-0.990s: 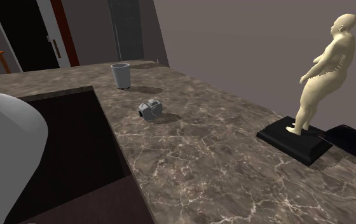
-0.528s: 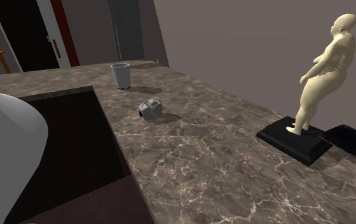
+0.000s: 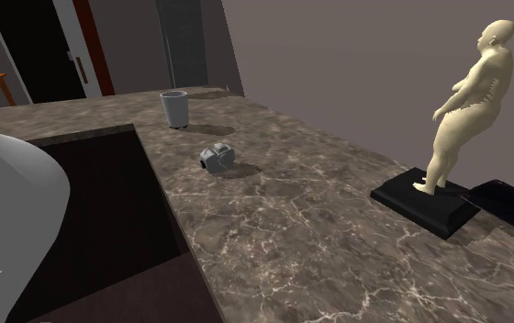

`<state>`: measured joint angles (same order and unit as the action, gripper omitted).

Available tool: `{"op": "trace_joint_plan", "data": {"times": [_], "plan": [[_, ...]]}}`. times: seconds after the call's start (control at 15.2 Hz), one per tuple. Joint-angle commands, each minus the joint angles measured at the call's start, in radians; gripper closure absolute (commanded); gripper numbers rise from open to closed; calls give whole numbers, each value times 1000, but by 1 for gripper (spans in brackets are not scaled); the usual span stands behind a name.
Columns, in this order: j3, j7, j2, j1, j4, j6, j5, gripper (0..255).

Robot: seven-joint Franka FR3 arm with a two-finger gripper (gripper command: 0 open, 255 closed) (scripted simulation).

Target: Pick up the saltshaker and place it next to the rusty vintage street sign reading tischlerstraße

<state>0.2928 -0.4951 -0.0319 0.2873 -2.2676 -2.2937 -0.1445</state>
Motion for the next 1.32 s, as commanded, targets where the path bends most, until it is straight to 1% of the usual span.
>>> {"op": "trace_joint_plan", "data": {"times": [0.0,0.26,0.33,0.66,0.92,1.25], "plan": [[0,0,0,0,-1,-2,0,255],[0,0,0,0,-1,-2,0,255],[0,0,0,0,-1,-2,0,0],[0,0,0,0,-1,-2,0,0],[-11,11,-71,-7,56,126,-11,0],[-11,11,-71,-7,56,126,-11,0]]}}
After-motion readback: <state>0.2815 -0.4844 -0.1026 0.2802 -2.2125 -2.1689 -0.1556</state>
